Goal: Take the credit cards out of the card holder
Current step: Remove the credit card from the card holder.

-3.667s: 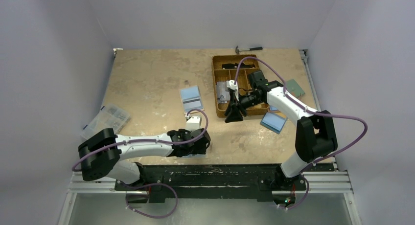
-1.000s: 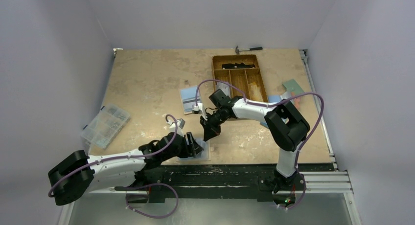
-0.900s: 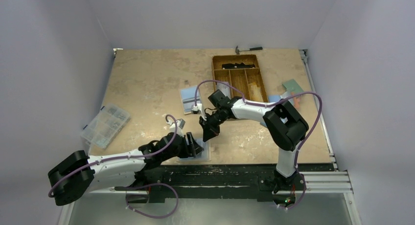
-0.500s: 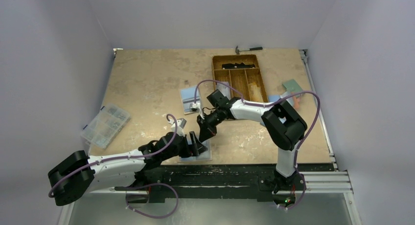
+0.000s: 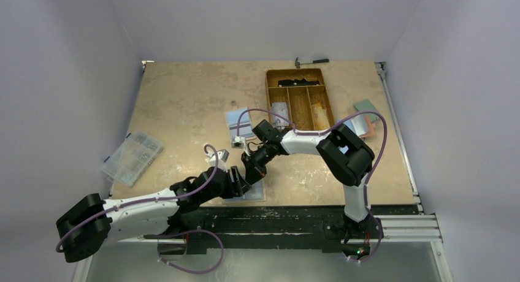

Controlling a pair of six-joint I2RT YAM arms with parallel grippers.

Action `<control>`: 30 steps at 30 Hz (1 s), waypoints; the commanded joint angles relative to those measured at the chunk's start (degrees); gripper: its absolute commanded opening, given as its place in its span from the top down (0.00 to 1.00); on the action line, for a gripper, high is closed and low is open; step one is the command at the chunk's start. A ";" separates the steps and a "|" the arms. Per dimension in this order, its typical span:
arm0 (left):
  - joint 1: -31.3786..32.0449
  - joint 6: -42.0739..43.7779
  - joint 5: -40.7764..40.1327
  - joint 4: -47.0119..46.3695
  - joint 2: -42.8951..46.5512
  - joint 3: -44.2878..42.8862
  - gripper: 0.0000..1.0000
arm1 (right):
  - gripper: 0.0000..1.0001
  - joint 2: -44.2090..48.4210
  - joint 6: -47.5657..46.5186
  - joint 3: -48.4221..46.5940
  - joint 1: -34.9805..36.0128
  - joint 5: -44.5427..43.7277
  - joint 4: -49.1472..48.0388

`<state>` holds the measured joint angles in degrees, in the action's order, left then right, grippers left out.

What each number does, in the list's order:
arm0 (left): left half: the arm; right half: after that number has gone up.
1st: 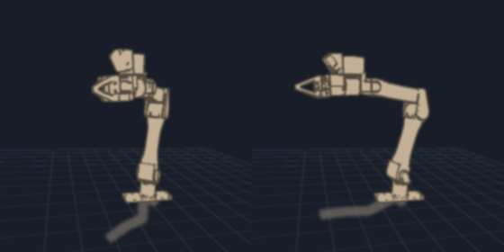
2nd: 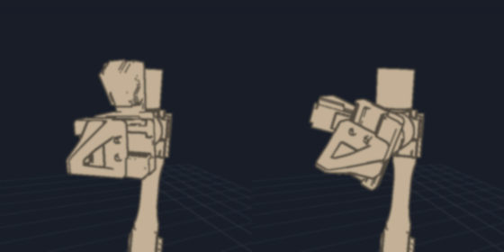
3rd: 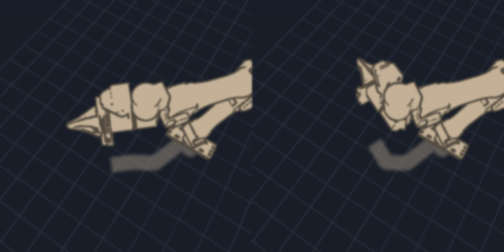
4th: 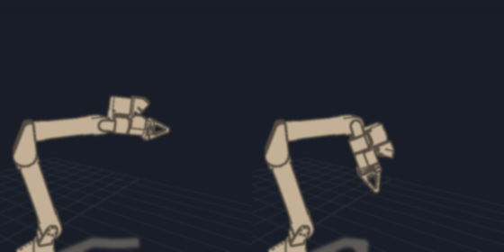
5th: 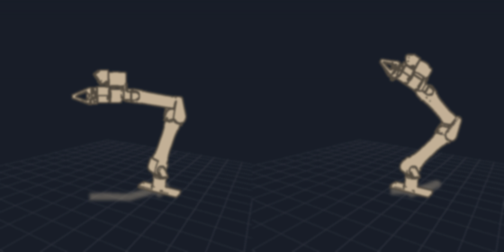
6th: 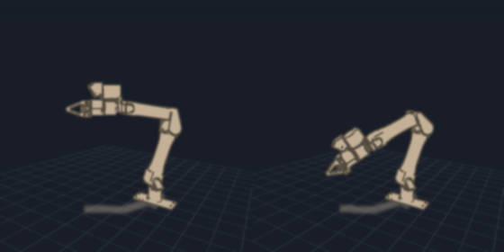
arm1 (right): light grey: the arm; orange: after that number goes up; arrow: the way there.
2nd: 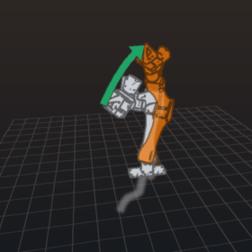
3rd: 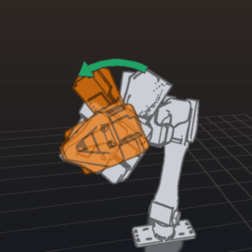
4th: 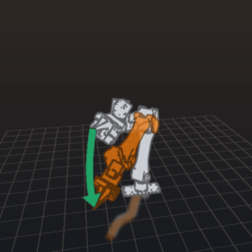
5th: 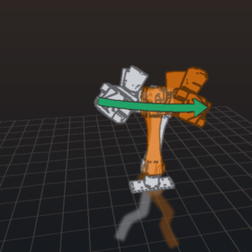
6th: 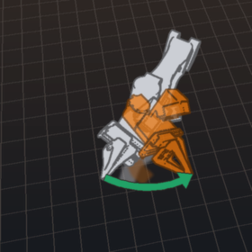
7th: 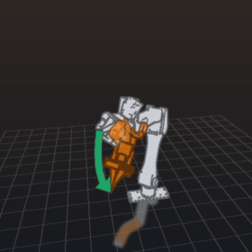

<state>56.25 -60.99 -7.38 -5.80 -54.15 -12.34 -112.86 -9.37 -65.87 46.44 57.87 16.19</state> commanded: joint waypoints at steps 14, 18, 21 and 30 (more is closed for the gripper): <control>-0.44 -0.94 -7.88 14.56 8.36 -2.52 0.59 | 0.94 0.11 -1.84 -1.54 -0.12 -6.17 1.32; -0.53 -1.49 -8.05 14.29 8.63 -1.72 0.76 | 0.94 0.25 -2.68 -1.93 -0.12 -6.13 2.20; -0.61 -1.53 -8.13 14.09 8.74 -1.46 1.00 | 0.92 0.43 -4.60 -2.68 -0.12 -4.92 4.07; -0.66 1.59 -9.06 12.14 22.06 0.02 1.00 | 0.69 5.88 -14.53 -5.69 -2.42 6.36 13.61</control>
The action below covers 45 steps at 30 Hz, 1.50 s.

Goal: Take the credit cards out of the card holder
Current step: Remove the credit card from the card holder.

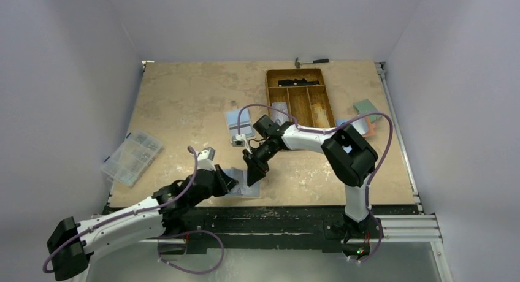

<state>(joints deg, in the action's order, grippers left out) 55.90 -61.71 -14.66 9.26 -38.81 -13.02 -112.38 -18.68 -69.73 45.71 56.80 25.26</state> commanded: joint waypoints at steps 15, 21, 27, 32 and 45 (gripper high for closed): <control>-0.34 7.40 3.50 -16.86 12.67 0.75 1.00 | 0.54 11.66 -2.05 -0.03 -8.51 18.32 3.61; -0.33 8.33 4.57 -20.59 10.10 -0.14 1.00 | 0.54 11.53 2.17 1.03 -8.64 15.97 -0.28; -0.30 8.23 2.93 -18.84 12.53 0.08 1.00 | 0.54 12.16 3.57 1.56 -9.46 12.95 -1.74; -0.30 8.14 2.90 -20.73 14.05 1.18 1.00 | 0.53 11.93 2.40 1.68 -9.59 13.01 -0.71; -0.33 8.70 4.43 -29.20 7.83 1.42 1.00 | 0.54 11.57 8.54 3.37 -9.62 23.66 -6.11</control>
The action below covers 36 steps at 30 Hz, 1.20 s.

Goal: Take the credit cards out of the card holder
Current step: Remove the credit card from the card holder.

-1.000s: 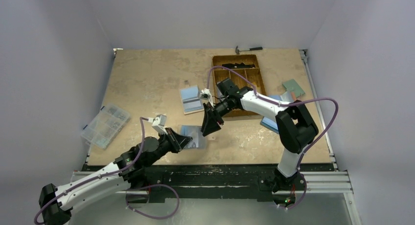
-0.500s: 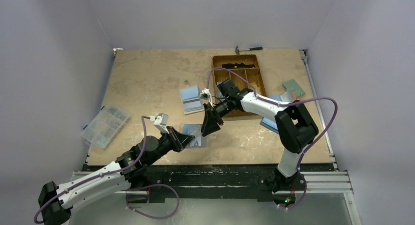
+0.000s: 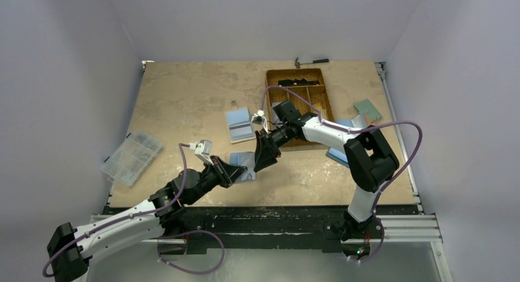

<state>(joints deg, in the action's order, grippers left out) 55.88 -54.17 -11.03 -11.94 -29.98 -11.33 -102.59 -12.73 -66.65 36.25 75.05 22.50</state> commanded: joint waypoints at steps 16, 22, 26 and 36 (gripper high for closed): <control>-0.30 -0.48 -2.51 -0.07 2.18 -1.19 0.86 | 1.00 0.40 10.97 2.18 -0.86 4.03 -11.09; -0.25 -1.18 -4.17 5.67 5.76 -1.55 0.74 | 1.00 -0.40 10.87 2.40 -1.59 1.86 -11.08; -0.33 -1.53 -5.28 7.74 7.86 -1.09 0.86 | 1.00 -1.09 10.61 2.25 -1.62 1.22 -10.73; -0.27 -3.26 -10.87 16.63 15.20 0.89 1.00 | 1.00 -4.93 -8.85 -3.78 -2.68 -3.91 8.00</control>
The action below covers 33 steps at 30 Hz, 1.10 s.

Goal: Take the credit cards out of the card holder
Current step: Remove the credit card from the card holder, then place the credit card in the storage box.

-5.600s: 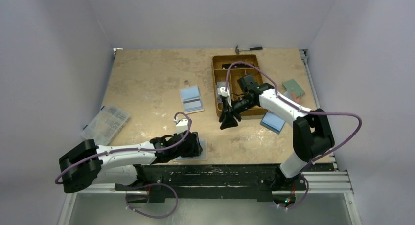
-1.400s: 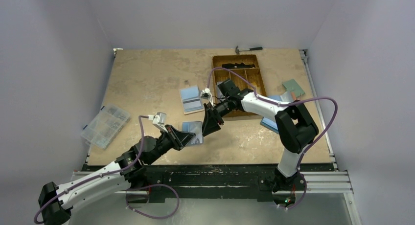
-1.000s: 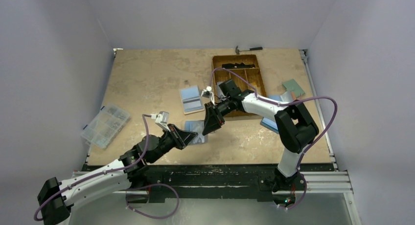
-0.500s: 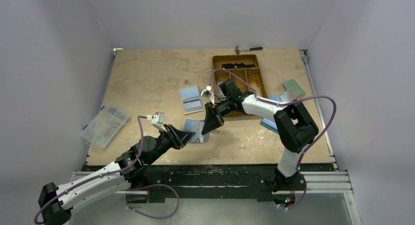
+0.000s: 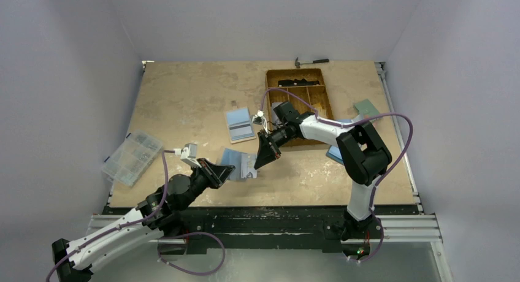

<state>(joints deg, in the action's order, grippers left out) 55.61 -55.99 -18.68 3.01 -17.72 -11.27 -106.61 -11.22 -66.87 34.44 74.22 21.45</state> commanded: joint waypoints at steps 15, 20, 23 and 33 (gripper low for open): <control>-0.06 -4.42 -8.71 12.60 -1.09 1.61 1.00 | 1.00 8.54 -19.98 -10.94 -13.24 -15.68 19.69; -0.05 -5.95 -12.19 19.75 -5.88 -0.58 1.00 | 1.00 8.56 -18.44 -15.58 -17.11 -30.98 17.78; -0.05 -5.98 -12.09 20.30 -8.75 -0.82 1.00 | 1.00 5.80 -18.73 -19.99 -17.12 -38.33 19.07; 0.02 -5.27 -10.59 20.72 -6.02 -0.20 1.00 | 1.00 -4.57 -16.55 -32.29 -17.12 -43.86 23.61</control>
<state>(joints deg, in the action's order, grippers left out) 55.61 -60.95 -28.77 22.48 -26.06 -9.76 -109.40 -29.08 -95.48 17.26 33.82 42.06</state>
